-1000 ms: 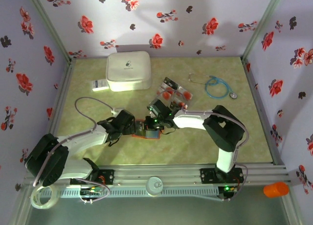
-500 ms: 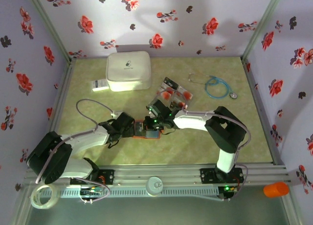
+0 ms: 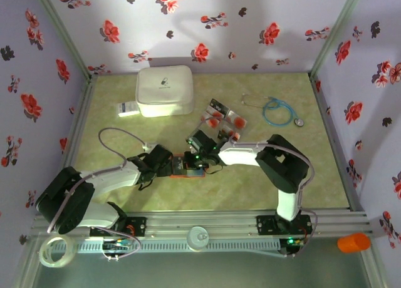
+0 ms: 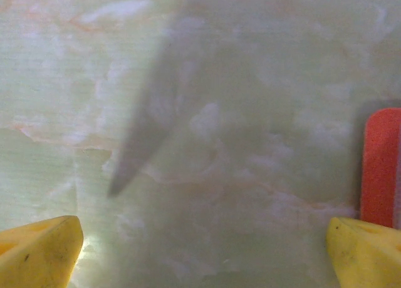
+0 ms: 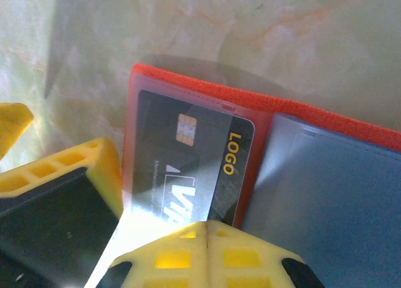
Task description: Put the credit cards into the card holder
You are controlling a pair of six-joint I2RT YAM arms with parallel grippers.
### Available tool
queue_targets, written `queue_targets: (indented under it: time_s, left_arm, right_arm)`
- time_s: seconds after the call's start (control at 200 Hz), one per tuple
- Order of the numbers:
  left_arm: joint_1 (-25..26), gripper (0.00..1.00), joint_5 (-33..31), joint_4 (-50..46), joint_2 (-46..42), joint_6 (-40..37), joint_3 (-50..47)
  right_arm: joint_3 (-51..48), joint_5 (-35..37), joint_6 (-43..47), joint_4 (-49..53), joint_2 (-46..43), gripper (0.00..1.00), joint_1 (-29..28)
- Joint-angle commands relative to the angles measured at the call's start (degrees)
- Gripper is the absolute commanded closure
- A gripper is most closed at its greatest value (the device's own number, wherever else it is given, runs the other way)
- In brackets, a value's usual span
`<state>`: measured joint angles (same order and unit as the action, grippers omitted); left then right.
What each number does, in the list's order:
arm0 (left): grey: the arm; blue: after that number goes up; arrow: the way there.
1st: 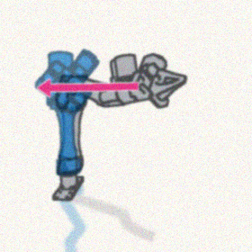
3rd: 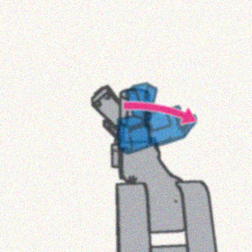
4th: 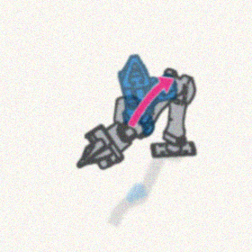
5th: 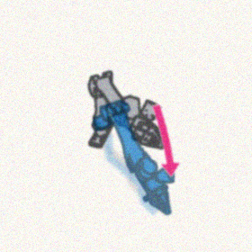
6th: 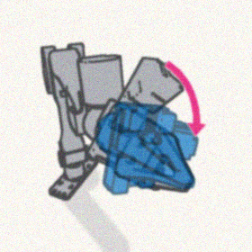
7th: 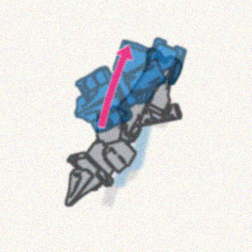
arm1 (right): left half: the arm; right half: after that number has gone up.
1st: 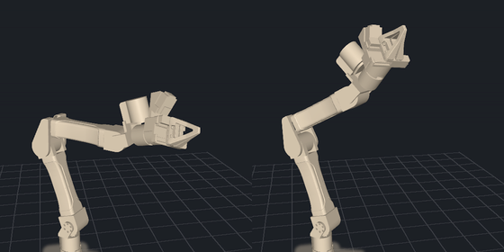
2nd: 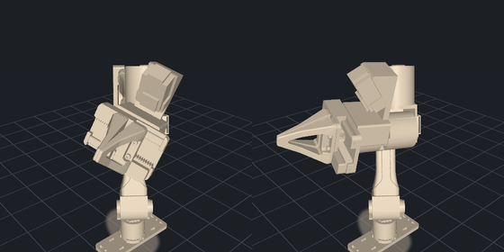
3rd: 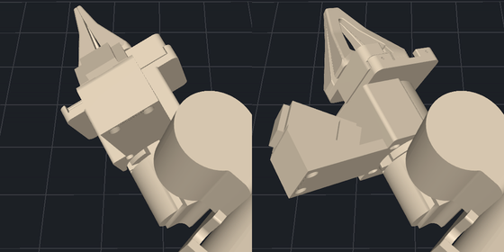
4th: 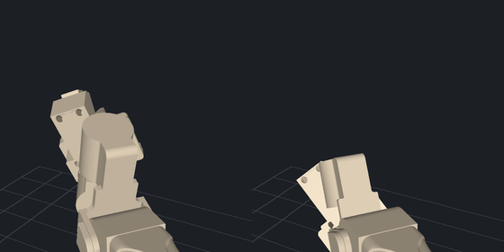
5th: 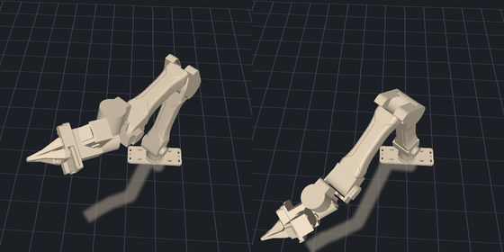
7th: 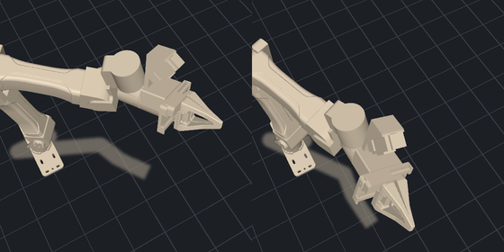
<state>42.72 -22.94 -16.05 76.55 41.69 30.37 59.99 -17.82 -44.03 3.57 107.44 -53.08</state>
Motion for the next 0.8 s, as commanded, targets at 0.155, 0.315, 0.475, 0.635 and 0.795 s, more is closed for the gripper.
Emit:
queue_targets:
  time_s: [0.155, 0.315, 0.475, 0.635, 0.795]
  left_arm:
    - [-0.3, 0.0, -0.1, -0.1, -0.7, 1.2, -0.7]
    - [-0.5, 0.0, -1.0, -2.3, -3.5, 2.6, 0.4]
    - [-1.5, 0.0, -1.1, -3.9, -6.2, 2.7, 2.1]
    - [-2.1, 0.0, -0.4, -4.4, -6.5, 2.0, 2.9]
    - [-2.1, 0.0, 0.7, -3.7, -5.5, 3.2, 1.5]
  right_arm:
    - [3.7, 0.1, 0.3, 1.8, 2.7, 1.0, -1.5]
    - [3.3, 0.7, 0.7, 2.5, 2.2, 1.0, -1.5]
    - [3.1, 1.0, 1.0, 2.8, 0.9, 1.0, -1.4]
    - [3.8, 2.2, 2.2, 5.1, -1.2, 1.0, -1.4]
    - [4.2, 3.9, 3.6, 7.8, -3.3, 1.0, -1.4]
